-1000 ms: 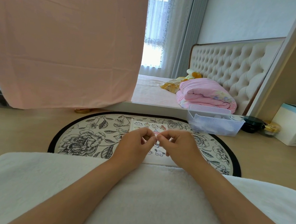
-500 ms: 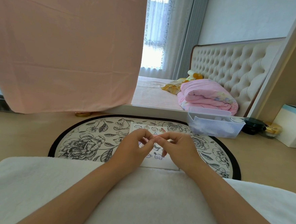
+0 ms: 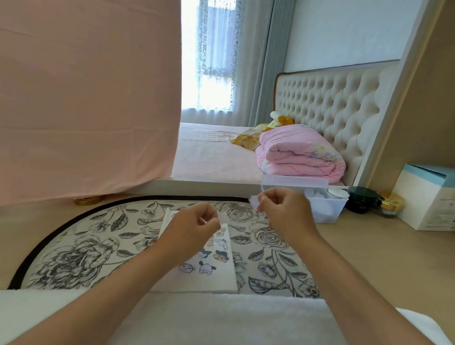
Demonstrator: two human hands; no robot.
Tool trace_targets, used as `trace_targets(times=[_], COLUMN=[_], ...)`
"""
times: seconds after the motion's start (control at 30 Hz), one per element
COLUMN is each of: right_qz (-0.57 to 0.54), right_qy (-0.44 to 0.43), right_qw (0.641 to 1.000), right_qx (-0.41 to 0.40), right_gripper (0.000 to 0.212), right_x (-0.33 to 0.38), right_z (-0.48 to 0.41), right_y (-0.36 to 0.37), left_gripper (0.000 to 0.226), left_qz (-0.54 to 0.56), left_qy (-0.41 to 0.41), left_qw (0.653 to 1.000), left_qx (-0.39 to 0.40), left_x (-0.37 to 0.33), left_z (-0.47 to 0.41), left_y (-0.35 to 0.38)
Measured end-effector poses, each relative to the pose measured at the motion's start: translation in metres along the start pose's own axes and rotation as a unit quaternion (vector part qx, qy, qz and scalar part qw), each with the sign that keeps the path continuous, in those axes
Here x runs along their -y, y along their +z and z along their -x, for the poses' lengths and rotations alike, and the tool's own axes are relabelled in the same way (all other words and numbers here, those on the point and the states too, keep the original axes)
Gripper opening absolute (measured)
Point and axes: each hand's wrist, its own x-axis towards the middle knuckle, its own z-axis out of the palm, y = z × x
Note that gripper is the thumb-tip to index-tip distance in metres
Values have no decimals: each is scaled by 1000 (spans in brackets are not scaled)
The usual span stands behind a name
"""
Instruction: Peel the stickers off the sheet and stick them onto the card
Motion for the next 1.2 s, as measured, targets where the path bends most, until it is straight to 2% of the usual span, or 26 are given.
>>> trace_targets(times=[0.17,0.33,0.4,0.5,0.6,0.7,0.8,0.93,1.03,1.2], right_qz=[172,248,245,204,147,168,218,214,196,92], right_qy=[-25,-4,-8,-48,-114,-157,-204,-244,-228,-105], right_qw=[980,969,969,978,980,965,948,943,951,985], right_qx=[-95,-14,-3,9,70,130,110,78,67,97], right_gripper=[17,22,27,22,15,22,20,9,7,11], right_x=[-22,-38,-38,-25,-4,10,13,18,23,31], right_z=[-51,-84,-86,-72,-36,2,23,39,51,65], right_y=[-28,-33,-32,-27,-18,-7,4,13,17,25], left_gripper=[12,12,12,13,14,15,14,14,14,25], left_qz=[22,22,21,40,63,85,129,135,134,198], left_qy=[-13,-18,-20,-36,-54,-71,-92,-99,-98,-96], left_qw=[1000,999,999,998,996,994,987,986,986,975], left_qx=[14,20,16,17,21,21,19,26,28,29], left_x=[-7,-2,-1,2,2,-2,-6,-9,-7,-2], left_z=[-32,-50,-50,-45,-37,-25,-10,9,21,38], left_y=[22,37,39,39,34,28,22,15,7,-5])
